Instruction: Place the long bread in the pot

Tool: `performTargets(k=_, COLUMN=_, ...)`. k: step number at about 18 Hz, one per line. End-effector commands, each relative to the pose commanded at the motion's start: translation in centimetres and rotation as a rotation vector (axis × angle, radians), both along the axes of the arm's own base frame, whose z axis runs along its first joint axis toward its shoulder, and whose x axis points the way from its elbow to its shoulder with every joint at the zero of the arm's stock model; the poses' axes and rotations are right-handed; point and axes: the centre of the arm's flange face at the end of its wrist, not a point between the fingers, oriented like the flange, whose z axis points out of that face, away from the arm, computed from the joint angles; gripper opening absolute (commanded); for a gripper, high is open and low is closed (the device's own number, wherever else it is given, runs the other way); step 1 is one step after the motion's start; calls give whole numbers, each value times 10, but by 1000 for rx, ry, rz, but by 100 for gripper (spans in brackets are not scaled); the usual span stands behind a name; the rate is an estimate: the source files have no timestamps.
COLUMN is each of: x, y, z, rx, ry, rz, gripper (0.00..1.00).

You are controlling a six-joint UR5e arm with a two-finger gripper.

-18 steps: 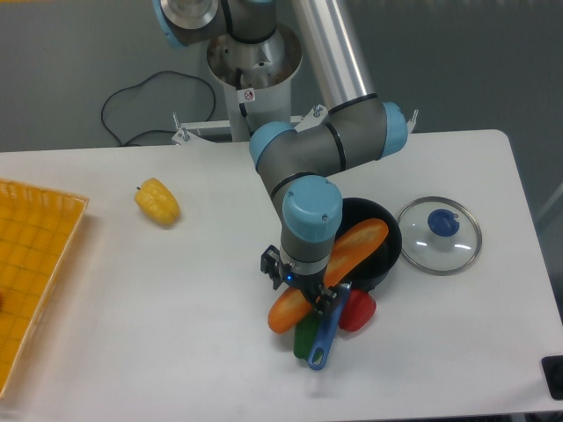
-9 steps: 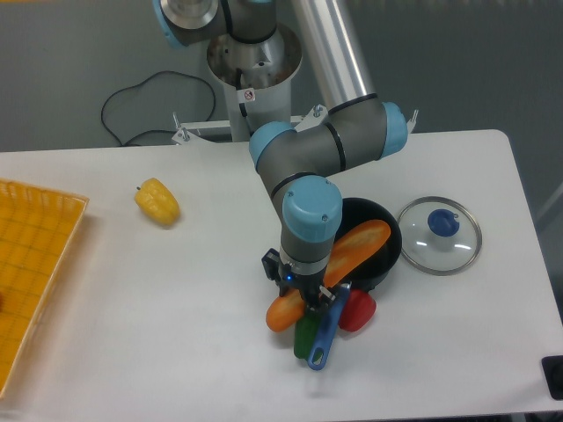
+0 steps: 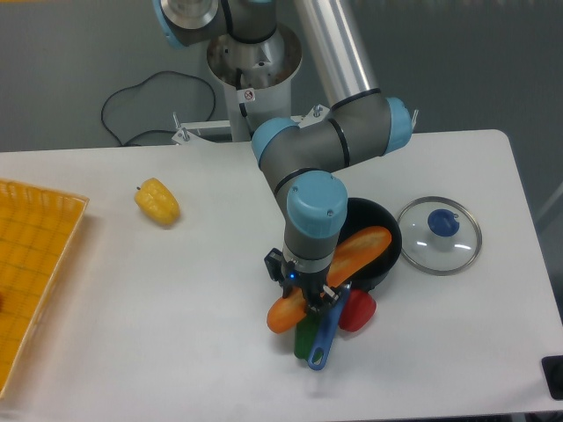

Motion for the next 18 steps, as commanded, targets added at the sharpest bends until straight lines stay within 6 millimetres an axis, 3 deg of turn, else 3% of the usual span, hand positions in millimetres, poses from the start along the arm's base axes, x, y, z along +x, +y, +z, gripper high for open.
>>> performTargets(k=7, x=-2, y=-23, z=19, rx=8, ry=-44, rz=31, gripper=51)
performTargets(k=18, x=0, y=-48, z=13, rx=-11, ry=-63, rz=-1, gripper=51)
